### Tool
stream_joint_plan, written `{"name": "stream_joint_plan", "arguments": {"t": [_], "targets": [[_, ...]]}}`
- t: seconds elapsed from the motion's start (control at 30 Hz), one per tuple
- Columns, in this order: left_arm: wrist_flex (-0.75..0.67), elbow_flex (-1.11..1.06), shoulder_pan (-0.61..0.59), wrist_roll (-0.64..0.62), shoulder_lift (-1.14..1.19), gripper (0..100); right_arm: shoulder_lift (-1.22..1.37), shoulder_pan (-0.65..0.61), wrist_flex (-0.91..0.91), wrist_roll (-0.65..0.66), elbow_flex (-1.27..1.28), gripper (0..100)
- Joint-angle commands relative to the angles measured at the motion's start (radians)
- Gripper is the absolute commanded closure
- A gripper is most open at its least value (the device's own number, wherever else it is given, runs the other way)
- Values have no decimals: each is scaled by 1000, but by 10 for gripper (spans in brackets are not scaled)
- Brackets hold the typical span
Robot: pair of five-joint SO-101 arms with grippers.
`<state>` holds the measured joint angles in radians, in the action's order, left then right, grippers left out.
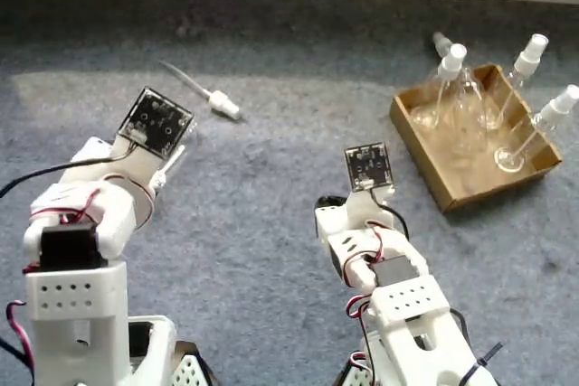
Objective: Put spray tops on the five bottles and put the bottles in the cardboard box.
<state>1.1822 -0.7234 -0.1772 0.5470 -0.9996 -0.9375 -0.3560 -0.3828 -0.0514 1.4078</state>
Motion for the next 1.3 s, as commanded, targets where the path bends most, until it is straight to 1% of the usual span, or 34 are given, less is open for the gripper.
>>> {"name": "stream_joint_plan", "arguments": {"t": [0.0,0.07,0.23,0.4,0.6,0.73,1.07,1.27], "targets": [[31,133,19,68,153,988,-24,-8,21,-5,-5,994],[31,150,19,94,216,968,-24,-8,21,-5,-5,994],[23,159,19,104,351,868,-24,-8,21,-5,-4,994],[-6,205,19,106,464,827,-24,-8,21,-5,-4,994],[-6,298,19,106,590,758,-24,-8,21,-5,-2,994],[-6,378,19,106,694,755,-24,-8,21,-5,-2,994],[-6,616,15,106,1073,758,-24,-8,21,-5,-2,994],[-6,760,12,106,1259,758,-24,-8,21,-5,-2,994]]}}
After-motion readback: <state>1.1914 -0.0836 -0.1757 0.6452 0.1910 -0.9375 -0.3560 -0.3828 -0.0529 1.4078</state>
